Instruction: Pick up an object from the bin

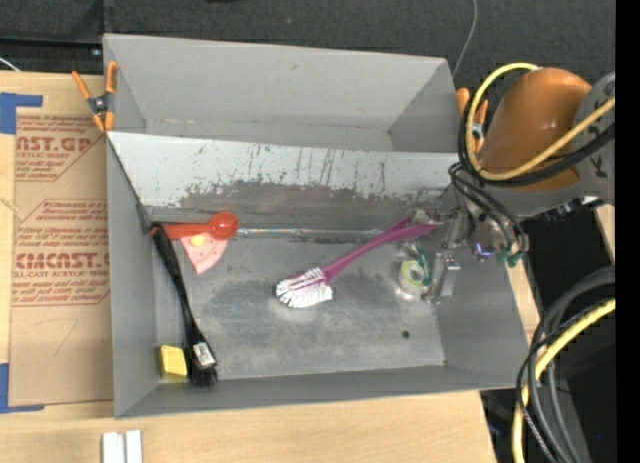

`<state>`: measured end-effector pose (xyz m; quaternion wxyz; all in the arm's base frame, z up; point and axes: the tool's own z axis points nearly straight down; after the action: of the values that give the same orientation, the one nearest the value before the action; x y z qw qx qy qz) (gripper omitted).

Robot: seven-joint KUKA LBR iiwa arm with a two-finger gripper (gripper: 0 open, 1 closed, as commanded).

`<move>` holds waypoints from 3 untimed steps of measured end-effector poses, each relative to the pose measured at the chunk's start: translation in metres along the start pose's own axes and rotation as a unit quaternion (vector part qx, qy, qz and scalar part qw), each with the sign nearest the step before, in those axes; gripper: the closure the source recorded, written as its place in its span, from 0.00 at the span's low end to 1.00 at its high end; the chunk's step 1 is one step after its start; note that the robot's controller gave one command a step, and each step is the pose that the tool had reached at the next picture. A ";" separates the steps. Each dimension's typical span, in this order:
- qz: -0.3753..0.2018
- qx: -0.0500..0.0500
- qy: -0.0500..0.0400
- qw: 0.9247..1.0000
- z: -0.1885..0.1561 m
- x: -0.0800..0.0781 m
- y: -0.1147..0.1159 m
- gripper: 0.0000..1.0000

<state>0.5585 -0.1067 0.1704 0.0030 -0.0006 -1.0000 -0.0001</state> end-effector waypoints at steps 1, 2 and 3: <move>-0.001 0.000 -0.004 1.000 -0.005 -0.002 0.001 0.00; 0.119 -0.001 -0.002 0.993 0.101 -0.032 0.055 0.00; -0.006 0.001 -0.008 1.000 0.019 -0.034 0.073 0.00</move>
Offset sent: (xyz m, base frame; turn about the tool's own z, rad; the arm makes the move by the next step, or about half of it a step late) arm 0.0315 0.0540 -0.1004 0.2417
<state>0.5923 -0.0332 0.1511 -0.0045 0.0053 -1.0000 0.0009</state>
